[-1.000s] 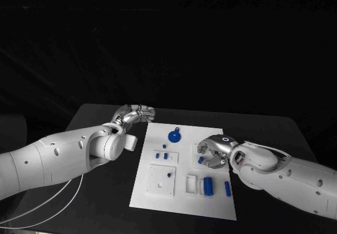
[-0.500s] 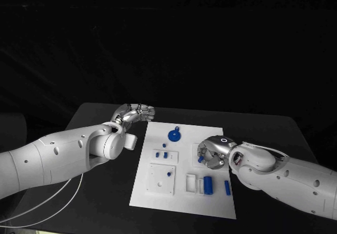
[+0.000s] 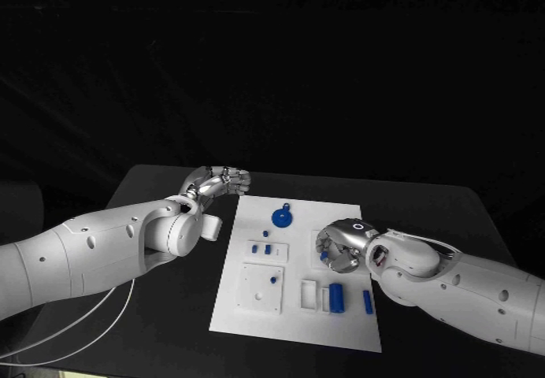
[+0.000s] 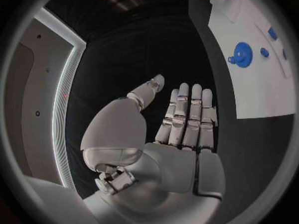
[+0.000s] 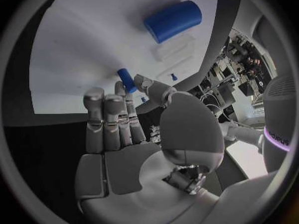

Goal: Assemble the parts on the task board

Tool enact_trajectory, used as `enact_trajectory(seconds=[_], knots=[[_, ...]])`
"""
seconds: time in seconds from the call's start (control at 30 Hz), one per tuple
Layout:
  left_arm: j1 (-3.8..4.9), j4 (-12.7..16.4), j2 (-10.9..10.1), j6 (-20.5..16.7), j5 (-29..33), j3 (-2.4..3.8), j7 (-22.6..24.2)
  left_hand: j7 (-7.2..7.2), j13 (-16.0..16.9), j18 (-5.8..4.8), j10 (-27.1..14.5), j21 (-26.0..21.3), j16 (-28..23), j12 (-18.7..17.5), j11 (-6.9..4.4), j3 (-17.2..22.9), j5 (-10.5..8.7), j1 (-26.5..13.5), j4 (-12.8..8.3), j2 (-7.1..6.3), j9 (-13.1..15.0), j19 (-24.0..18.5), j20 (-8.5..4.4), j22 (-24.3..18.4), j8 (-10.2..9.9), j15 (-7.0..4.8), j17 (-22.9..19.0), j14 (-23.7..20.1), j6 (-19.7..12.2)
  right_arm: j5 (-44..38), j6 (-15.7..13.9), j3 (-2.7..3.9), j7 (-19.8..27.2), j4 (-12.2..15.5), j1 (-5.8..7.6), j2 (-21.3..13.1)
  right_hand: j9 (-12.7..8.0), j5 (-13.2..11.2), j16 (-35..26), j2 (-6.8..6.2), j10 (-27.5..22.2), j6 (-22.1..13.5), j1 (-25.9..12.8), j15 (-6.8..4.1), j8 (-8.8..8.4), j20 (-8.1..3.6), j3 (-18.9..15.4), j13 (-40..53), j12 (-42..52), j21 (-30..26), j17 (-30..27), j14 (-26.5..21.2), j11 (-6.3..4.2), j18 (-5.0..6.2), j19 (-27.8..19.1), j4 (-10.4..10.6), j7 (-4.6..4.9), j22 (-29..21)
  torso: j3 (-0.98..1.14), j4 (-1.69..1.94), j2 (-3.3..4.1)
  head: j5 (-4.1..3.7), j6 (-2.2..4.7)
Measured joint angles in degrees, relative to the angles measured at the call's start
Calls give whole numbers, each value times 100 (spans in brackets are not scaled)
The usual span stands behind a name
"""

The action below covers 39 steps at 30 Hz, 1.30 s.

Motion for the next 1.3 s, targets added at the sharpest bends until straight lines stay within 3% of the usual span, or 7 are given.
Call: enact_trajectory(seconds=[0.07,0.23,0.43,0.57,0.77,0.9,1.3], knots=[[0,0,0,0,0,0,-1,0,-2,0,0,0,0,0,0,0,0,0,0,0,0,0,0,1,0,0,0,0,0,-27,-17,-3,-20,0,-6,0,10,0,1,3,39,55,0,-12,37,-8,30,9,29,6,0,13,-34,0,23,4,-14,0,0,0,1,-7,0],[0,1,-1,0,0,0,-2,0,-5,-5,0,0,0,0,0,0,0,0,0,0,0,0,0,0,0,0,-1,0,0,-95,-107,-9,-65,18,-16,-6,53,-1,1,179,189,255,56,-96,140,-22,184,49,130,39,0,33,-123,1,44,-55,-97,-1,1,-2,1,-7,1],[0,0,-1,0,0,0,-3,0,-5,47,0,0,0,0,0,0,0,0,0,0,0,0,0,0,0,0,5,0,0,-145,-300,-9,-80,125,-17,-53,87,-6,1,299,189,416,68,-168,204,-21,300,171,214,80,-8,65,-123,0,59,-157,-172,-1,2,-4,-1,-3,1],[0,-9,2,0,0,0,-3,0,-5,50,0,0,0,0,0,0,0,0,0,0,1,0,0,0,0,0,5,0,0,-149,-468,10,-81,243,-24,-123,98,-9,1,320,220,450,75,-171,219,-44,340,182,238,84,-14,67,-154,0,85,-168,-182,-1,2,-7,-4,-2,7],[0,-38,3,0,0,0,-3,0,-4,50,0,0,0,0,0,0,0,0,0,0,-4,0,0,3,0,0,4,0,0,-130,-644,162,-73,447,-24,-196,119,-23,1,320,222,466,75,-189,235,-36,363,208,238,106,-14,85,-155,1,95,-191,-182,-1,1,-6,-5,3,15],[0,-42,4,-1,0,0,-3,0,-8,49,0,0,0,0,0,0,0,0,0,0,-4,0,0,4,20,0,10,0,0,-91,-727,222,-66,622,-21,-232,120,-23,0,319,230,466,75,-189,236,-36,379,213,238,106,-13,85,-164,1,96,-207,-183,-1,-1,-6,-6,18,24],[0,-65,40,-1,0,0,-3,0,-9,44,0,-22,0,0,0,0,0,0,0,0,-4,0,0,4,23,0,14,0,0,219,-876,197,78,945,-71,255,120,-24,0,334,231,465,60,-189,236,-55,412,229,238,105,-19,84,-164,0,73,-205,-183,-2,-2,-6,-6,123,9]])
